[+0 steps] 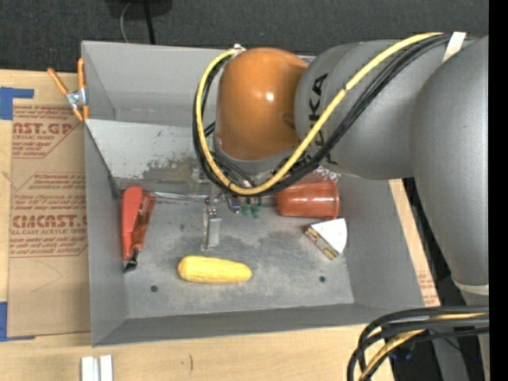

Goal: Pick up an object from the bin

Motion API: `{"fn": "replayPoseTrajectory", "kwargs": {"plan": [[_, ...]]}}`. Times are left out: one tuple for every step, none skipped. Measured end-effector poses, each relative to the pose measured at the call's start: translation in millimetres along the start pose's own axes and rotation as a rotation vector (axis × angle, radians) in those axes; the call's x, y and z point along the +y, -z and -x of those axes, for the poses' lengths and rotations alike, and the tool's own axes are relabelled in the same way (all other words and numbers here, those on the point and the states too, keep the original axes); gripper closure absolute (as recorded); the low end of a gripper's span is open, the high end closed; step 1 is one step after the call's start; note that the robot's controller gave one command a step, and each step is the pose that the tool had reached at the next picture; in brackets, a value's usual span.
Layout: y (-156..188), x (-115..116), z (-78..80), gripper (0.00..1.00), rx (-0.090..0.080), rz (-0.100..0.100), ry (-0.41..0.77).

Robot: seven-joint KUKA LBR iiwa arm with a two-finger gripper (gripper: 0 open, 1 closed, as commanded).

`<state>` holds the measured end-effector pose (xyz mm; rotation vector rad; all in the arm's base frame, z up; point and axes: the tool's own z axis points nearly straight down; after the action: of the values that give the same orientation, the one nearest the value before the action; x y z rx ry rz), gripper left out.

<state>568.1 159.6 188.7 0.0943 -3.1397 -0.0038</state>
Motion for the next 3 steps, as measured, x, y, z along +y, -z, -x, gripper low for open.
{"fn": "replayPoseTrajectory", "kwargs": {"plan": [[-28.3, -21.2, -27.7, 0.0, -0.011, -0.001, 0.076], [-98.0, -68.0, -44.0, 0.0, -0.004, 0.0, 0.146], [-119.8, -87.2, -50.8, 0.0, 0.0, -0.001, 0.101]]}}
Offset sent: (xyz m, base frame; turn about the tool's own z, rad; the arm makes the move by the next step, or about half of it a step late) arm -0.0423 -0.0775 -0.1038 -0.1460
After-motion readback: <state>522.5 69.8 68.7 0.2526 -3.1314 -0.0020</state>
